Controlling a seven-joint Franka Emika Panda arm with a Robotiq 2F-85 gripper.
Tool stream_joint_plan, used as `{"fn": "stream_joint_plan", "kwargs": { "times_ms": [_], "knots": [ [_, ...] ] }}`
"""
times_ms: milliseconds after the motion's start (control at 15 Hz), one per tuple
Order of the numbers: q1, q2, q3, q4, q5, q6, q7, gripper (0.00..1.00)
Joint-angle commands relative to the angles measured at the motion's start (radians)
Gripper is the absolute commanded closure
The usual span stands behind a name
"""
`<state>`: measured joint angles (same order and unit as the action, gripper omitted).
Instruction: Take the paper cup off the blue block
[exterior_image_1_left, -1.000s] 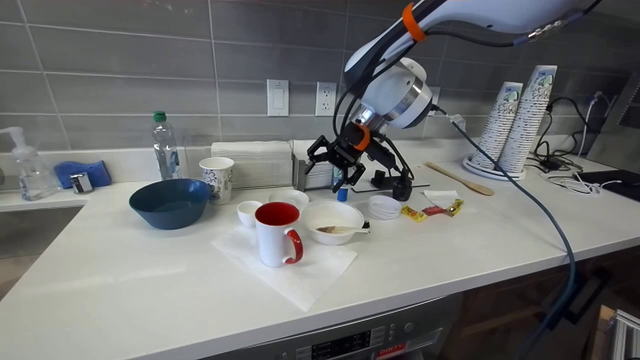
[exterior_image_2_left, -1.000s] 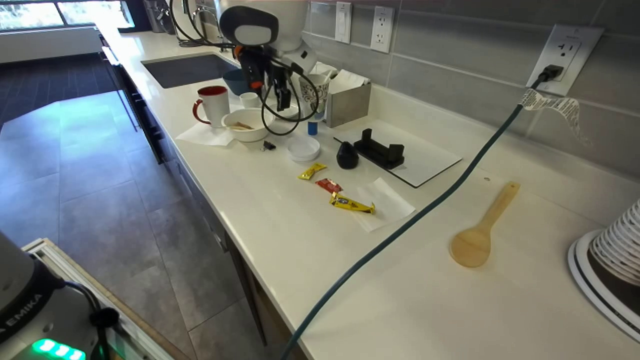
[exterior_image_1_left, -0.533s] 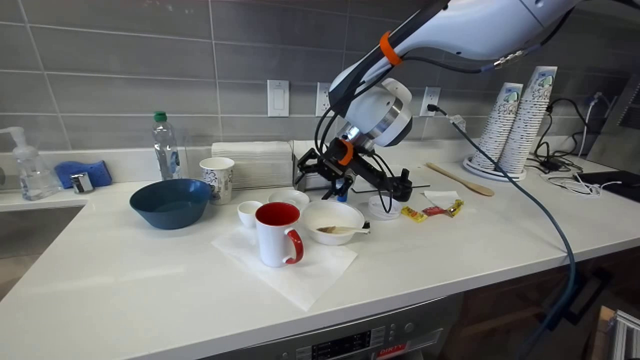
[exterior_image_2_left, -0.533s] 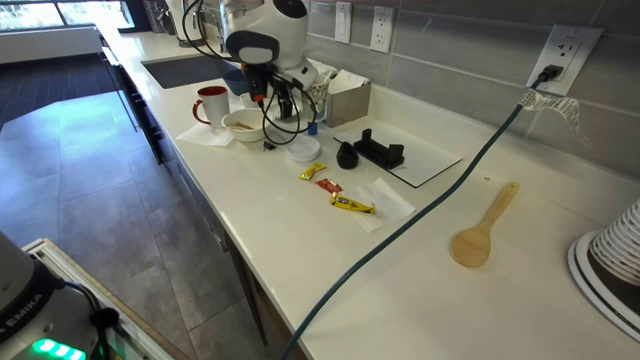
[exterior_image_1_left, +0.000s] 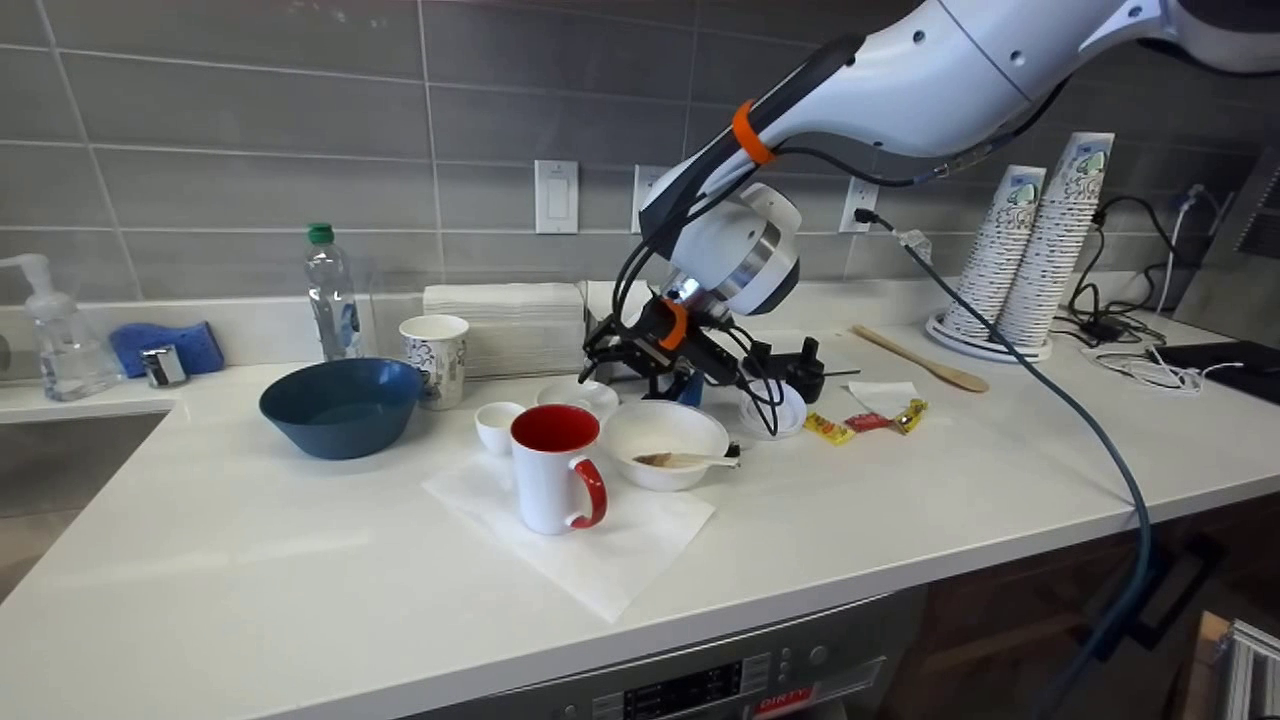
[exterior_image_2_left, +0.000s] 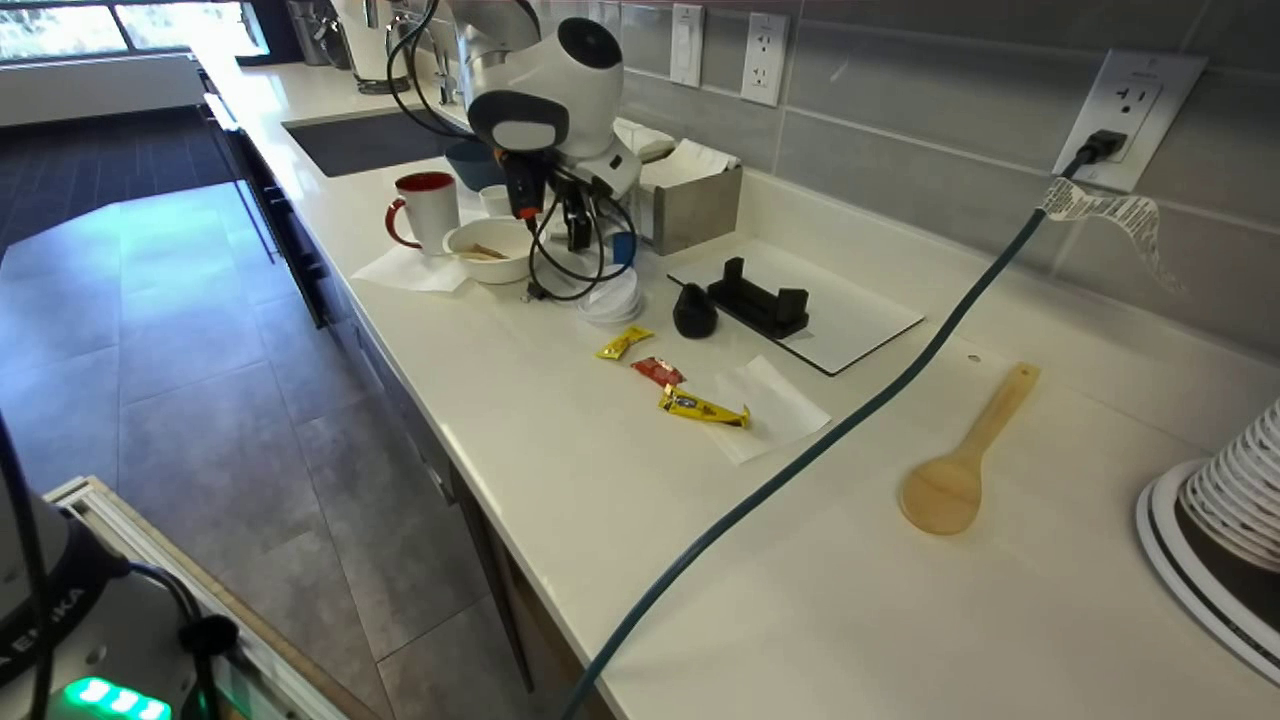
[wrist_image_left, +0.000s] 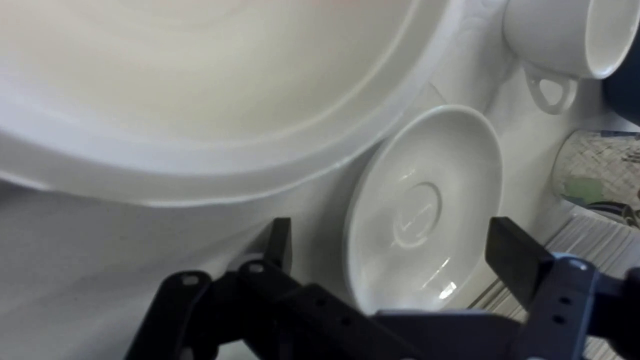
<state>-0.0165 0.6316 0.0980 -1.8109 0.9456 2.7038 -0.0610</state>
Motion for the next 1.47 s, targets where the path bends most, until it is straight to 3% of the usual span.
{"fn": "stream_joint_plan", "kwargs": {
  "times_ms": [0,1400],
  "knots": [
    [-0.009,0.032,0.013,0.044,0.005,0.021,0.022,0.00],
    [-0.030,0.022,0.023,0.039,-0.009,-0.041,0.004,0.00]
  ]
}}
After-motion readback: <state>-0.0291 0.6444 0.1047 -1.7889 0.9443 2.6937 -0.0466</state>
